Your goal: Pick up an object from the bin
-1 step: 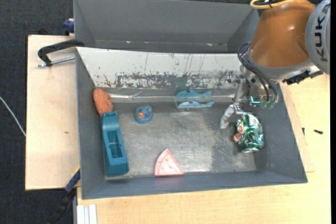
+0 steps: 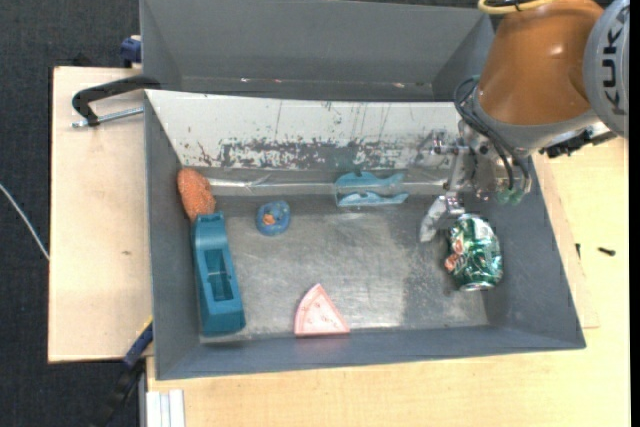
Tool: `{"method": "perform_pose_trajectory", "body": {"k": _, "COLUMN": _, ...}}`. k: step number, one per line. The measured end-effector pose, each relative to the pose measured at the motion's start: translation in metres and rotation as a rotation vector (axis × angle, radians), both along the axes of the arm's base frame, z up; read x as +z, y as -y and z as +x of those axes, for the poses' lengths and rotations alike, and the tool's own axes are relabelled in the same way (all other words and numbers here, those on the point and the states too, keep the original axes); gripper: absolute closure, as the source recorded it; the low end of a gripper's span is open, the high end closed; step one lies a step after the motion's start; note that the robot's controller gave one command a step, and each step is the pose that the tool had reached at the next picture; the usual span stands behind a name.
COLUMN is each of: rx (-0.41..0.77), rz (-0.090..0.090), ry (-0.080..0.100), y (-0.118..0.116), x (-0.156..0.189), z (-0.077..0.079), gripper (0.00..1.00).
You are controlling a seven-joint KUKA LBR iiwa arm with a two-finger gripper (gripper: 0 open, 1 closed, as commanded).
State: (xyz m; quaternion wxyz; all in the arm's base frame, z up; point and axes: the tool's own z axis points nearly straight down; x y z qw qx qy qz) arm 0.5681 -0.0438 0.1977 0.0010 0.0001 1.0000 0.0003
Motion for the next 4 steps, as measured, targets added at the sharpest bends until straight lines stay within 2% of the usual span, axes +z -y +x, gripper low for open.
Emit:
{"method": "perform_pose_trajectory", "body": {"k": 1, "rx": 0.069, "rz": -0.001, "ry": 0.005, "y": -0.032, "x": -0.060, "z": 0.018, "gripper": 0.00}}
{"method": "perform_pose_trajectory", "body": {"k": 2, "rx": 0.119, "rz": 0.001, "ry": -0.003, "y": -0.047, "x": -0.091, "z": 0.024, "gripper": 0.00}}
{"method": "perform_pose_trajectory", "body": {"k": 3, "rx": -0.004, "rz": 0.001, "ry": 0.004, "y": -0.050, "x": -0.059, "z": 0.033, "gripper": 0.00}}
{"method": "perform_pose_trajectory", "body": {"k": 4, "rx": -0.034, "rz": 0.004, "ry": 0.016, "y": -0.051, "x": -0.120, "z": 0.037, "gripper": 0.00}}
